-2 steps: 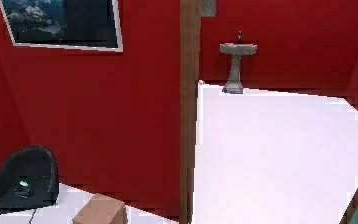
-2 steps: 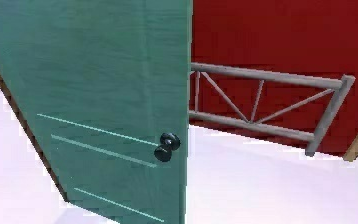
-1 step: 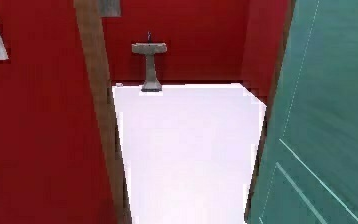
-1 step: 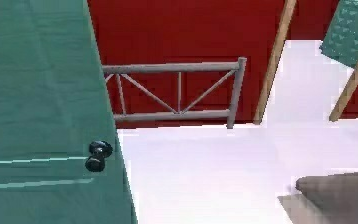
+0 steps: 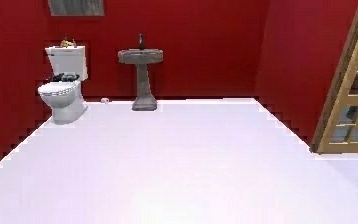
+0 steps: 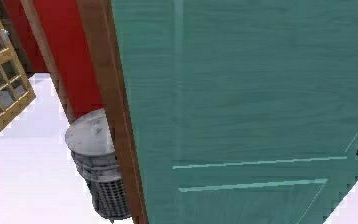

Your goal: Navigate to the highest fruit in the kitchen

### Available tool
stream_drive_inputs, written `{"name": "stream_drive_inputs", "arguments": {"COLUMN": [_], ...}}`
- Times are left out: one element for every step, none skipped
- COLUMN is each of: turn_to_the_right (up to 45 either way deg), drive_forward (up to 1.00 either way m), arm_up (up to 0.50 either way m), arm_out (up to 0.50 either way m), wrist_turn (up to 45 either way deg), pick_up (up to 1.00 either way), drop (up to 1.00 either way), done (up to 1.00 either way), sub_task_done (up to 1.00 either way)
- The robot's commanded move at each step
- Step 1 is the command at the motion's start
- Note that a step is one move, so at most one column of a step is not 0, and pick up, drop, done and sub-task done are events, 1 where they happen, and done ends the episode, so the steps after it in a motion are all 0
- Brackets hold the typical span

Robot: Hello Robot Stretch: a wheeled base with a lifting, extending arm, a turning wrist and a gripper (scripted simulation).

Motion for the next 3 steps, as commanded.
{"name": "stream_drive_inputs", "arguments": {"turn_to_the_right": [0.0, 45.0, 3.0], "drive_forward": [0.35, 0.00, 0.00], "arm_up": [0.00, 0.00, 0.00], "arm_out": [0.00, 0.00, 0.00], "wrist_turn": [0.0, 0.0, 0.0], "pick_up": [0.00, 0.00, 0.00], "drop": [0.00, 0.00, 0.00], "done": [0.00, 0.00, 0.00], "sub_task_done": [0.00, 0.00, 0.00]}}
